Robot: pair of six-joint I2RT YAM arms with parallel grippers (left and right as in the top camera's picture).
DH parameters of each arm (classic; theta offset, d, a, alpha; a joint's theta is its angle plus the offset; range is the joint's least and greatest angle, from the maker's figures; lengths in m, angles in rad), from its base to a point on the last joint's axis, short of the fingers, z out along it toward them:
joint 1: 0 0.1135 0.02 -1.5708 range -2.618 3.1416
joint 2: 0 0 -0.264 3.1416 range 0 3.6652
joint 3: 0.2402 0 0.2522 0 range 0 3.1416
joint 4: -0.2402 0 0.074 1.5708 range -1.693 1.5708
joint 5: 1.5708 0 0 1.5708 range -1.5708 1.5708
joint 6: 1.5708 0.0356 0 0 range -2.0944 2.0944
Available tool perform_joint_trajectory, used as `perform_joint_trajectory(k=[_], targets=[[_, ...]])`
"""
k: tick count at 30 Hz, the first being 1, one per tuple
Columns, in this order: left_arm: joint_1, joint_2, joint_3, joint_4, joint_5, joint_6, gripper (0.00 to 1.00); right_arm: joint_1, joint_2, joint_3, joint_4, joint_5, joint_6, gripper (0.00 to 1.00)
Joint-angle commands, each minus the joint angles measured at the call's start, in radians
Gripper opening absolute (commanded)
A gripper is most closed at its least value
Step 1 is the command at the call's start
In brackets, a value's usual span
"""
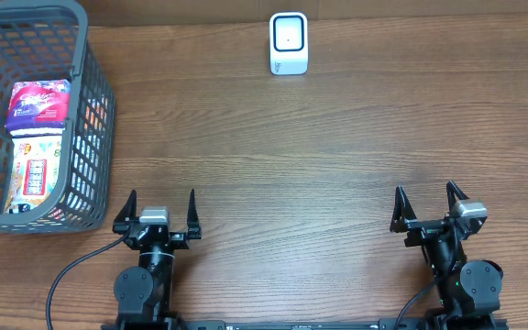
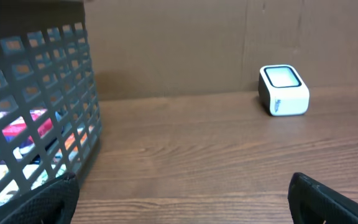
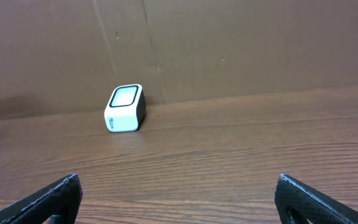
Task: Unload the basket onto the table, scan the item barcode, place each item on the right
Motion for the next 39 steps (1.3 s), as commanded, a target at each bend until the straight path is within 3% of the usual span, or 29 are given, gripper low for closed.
perform_joint_trajectory(k=[1,12,21,26,32,39], targets=[[-0.006,-0.007,0.061,0.003,-0.020,0.015,1.00,0.005,-0.010,-0.010,0.006,0.010,0.001,1.00],[-0.006,0.047,0.177,-0.091,-0.019,0.016,1.00,0.005,-0.010,-0.010,0.006,0.010,0.001,1.00],[-0.006,0.388,0.420,-0.137,0.040,0.008,1.00,0.005,-0.010,-0.010,0.006,0.010,0.001,1.00],[-0.006,0.600,0.629,-0.285,0.209,0.013,1.00,0.005,-0.010,-0.010,0.006,0.010,0.001,1.00],[-0.006,0.709,0.724,-0.333,0.350,-0.025,1.00,0.005,-0.010,-0.010,0.006,0.010,0.001,1.00],[-0.005,0.858,0.919,-0.474,0.350,0.000,1.00,0.005,-0.010,-0.010,0.006,0.010,0.001,1.00]])
